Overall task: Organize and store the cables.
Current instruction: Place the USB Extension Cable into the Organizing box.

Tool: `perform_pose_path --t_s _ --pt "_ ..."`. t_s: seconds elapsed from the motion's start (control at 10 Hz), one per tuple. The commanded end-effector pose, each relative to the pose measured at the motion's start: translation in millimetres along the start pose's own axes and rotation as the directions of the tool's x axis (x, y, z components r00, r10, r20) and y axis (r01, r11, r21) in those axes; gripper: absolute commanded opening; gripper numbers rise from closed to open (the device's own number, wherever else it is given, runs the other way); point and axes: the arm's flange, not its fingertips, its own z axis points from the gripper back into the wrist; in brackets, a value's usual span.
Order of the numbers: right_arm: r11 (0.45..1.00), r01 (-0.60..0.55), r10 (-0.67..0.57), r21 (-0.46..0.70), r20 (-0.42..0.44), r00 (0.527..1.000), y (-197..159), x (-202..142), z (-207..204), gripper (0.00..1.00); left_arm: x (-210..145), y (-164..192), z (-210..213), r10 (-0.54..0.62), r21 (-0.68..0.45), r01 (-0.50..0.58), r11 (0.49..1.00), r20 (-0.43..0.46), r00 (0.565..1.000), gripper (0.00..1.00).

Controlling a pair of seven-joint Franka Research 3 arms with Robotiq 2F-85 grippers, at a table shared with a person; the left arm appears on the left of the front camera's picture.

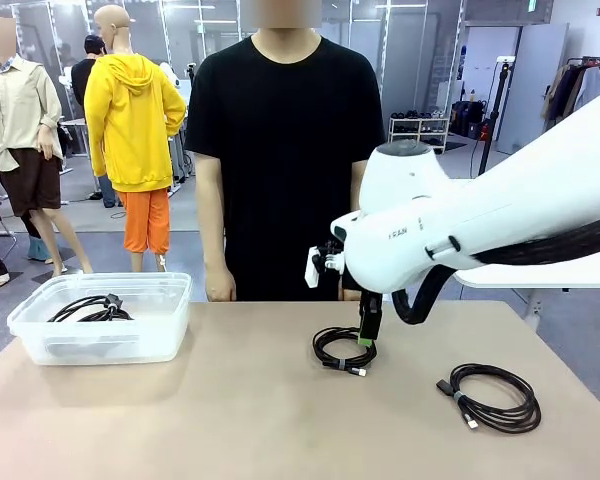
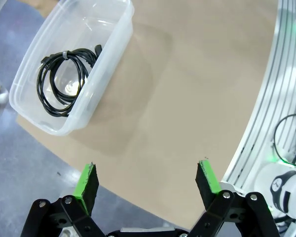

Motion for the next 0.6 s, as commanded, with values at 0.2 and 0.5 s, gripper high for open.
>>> perform_pose_path --t_s 0.2,0.5 --pt "0.996 0.054 -0.049 0.072 -0.067 0.997 -8.6 21.6 -48.4 1.0 1.0 0.4 -0.9 0.004 0.01 -0.004 1.0 0.011 1.0 1.0" --pt "0.996 0.03 -0.027 0.087 -0.042 0.999 -11.6 25.2 -73.9 1.0 1.0 0.4 -0.9 0.004 0.01 -0.004 1.0 0.011 1.0 1.0"
